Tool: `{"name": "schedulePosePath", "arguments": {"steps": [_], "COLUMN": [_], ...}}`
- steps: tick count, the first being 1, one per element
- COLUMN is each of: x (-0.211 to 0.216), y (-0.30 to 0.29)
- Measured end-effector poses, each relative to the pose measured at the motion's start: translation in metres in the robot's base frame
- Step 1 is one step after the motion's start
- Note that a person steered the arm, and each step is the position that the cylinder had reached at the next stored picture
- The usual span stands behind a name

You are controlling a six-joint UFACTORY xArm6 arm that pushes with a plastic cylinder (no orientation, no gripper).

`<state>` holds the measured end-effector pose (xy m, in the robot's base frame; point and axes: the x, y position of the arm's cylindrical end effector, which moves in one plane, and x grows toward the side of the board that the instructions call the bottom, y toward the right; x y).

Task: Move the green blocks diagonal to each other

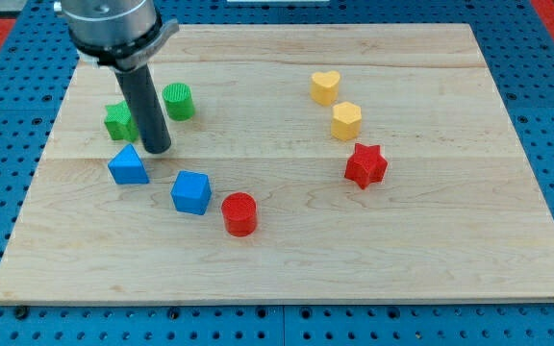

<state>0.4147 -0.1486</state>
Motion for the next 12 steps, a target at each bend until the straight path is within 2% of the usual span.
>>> {"name": "schedulePosePath", "arguments": {"steps": [3, 6, 8, 9, 10, 11, 12], "x": [-0.037, -0.043, -0.060, -0.013, -0.003, -0.003, -0.038], "y": [-0.017, 0.056, 0.062, 0.053, 0.008, -0.002, 0.009]}}
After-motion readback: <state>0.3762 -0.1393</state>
